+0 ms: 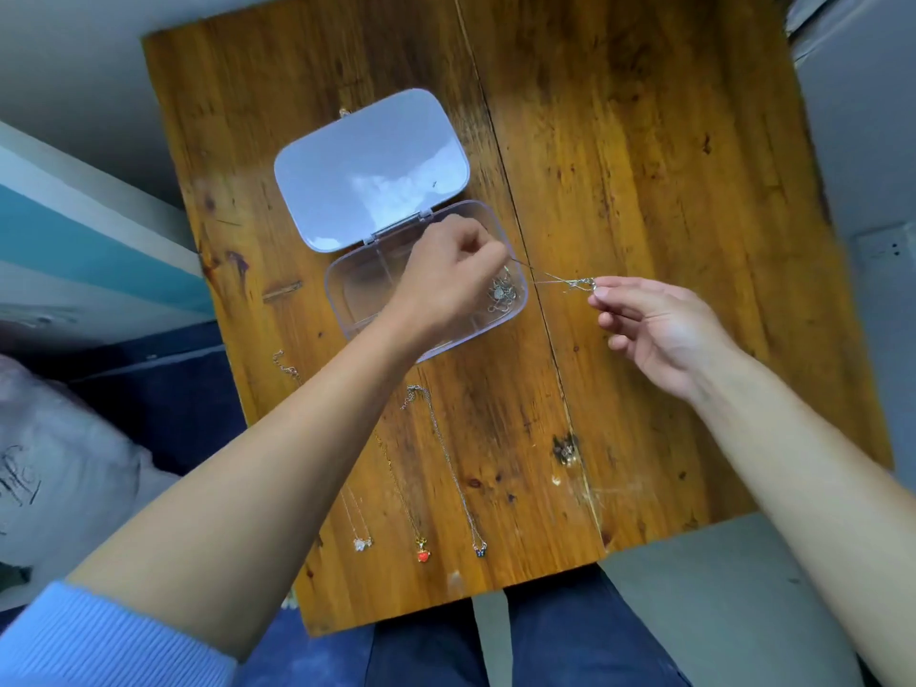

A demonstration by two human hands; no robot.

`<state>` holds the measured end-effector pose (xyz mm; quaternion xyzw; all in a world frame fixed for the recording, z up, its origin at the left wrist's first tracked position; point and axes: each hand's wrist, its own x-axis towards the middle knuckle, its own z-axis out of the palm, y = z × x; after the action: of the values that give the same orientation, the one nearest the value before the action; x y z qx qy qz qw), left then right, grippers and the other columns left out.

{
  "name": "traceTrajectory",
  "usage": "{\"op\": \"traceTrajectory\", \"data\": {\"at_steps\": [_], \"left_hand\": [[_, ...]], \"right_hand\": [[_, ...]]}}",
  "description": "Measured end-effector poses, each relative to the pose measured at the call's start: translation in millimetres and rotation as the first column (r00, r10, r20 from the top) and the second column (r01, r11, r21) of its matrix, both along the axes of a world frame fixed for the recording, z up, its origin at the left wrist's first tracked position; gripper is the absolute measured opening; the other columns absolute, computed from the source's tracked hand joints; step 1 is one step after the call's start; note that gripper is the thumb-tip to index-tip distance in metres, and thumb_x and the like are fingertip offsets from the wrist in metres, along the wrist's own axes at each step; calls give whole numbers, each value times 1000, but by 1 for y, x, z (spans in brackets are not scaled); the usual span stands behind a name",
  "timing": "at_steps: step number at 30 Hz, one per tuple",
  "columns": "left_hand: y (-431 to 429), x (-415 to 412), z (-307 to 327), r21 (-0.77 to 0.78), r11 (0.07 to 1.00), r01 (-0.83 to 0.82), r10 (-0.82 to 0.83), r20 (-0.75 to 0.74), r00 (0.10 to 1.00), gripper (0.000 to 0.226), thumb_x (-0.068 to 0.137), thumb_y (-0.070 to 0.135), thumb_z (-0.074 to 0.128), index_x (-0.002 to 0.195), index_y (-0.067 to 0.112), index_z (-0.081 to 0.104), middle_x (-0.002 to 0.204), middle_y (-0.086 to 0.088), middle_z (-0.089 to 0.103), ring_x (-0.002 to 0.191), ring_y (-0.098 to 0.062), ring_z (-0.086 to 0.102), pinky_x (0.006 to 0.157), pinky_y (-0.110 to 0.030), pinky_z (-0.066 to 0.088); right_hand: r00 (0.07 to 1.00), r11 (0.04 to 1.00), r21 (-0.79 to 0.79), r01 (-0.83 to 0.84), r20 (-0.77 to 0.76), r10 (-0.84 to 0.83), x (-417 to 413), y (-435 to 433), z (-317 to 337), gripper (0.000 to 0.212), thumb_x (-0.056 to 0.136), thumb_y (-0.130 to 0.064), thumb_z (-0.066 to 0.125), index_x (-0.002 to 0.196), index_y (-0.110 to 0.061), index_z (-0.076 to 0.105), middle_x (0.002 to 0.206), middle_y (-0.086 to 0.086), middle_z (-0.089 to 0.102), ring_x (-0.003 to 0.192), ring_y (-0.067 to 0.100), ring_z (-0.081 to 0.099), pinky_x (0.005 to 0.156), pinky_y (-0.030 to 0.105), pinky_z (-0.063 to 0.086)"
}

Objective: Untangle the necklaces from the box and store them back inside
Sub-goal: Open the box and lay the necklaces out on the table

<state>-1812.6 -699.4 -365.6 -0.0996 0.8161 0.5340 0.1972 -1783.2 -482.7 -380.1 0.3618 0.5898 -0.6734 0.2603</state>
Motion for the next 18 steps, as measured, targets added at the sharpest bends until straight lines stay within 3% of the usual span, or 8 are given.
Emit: {"op": "traceTrajectory", "data": {"at_steps": [3, 7, 10, 13, 18], "left_hand": [[-9, 0, 13, 356, 897, -262, 184, 238, 954, 24, 71, 18, 47, 70, 4, 67, 82, -7, 68, 82, -16, 62, 70, -27, 51], [-32, 5, 19, 541, 713, -447, 303, 337, 891, 31, 88, 14, 44, 58, 15, 47, 66, -5, 65, 79, -25, 64, 71, -33, 49], [-46, 11, 21, 506, 710, -490, 347, 354, 868, 34, 92, 16, 47, 58, 17, 53, 55, 1, 54, 67, -20, 63, 67, -31, 48], [-54, 23, 22, 457, 745, -485, 367, 325, 871, 21, 91, 11, 53, 73, 10, 64, 58, -2, 53, 65, -18, 63, 67, -30, 50], [-69, 46, 24, 202, 923, -327, 322, 59, 945, 12, 91, 4, 61, 85, 5, 71, 69, -8, 65, 69, -21, 66, 66, -32, 58]], "right_hand": [[1000, 1000, -14, 20, 9, -20, 0, -2, -1, 9, 84, -7, 69, 93, -10, 72, 70, 0, 71, 56, 8, 60, 41, 17, 42], [998, 999, -10, 40, 49, -40, 4, -2, -4, 13, 87, -7, 64, 96, -10, 73, 68, -1, 67, 56, 8, 58, 42, 17, 41], [997, 999, -5, 32, 72, -32, 11, -4, -7, 18, 88, -8, 58, 98, -11, 73, 67, -1, 62, 56, 9, 56, 41, 18, 41], [996, 998, -13, 56, 72, -55, 19, -9, -10, 18, 87, -7, 56, 91, -11, 74, 63, -2, 58, 51, 9, 54, 39, 18, 39], [996, 997, 49, 62, 68, -65, 44, -13, -8, 12, 82, -11, 71, 93, -8, 74, 70, 1, 68, 55, 8, 57, 42, 18, 41]]}}
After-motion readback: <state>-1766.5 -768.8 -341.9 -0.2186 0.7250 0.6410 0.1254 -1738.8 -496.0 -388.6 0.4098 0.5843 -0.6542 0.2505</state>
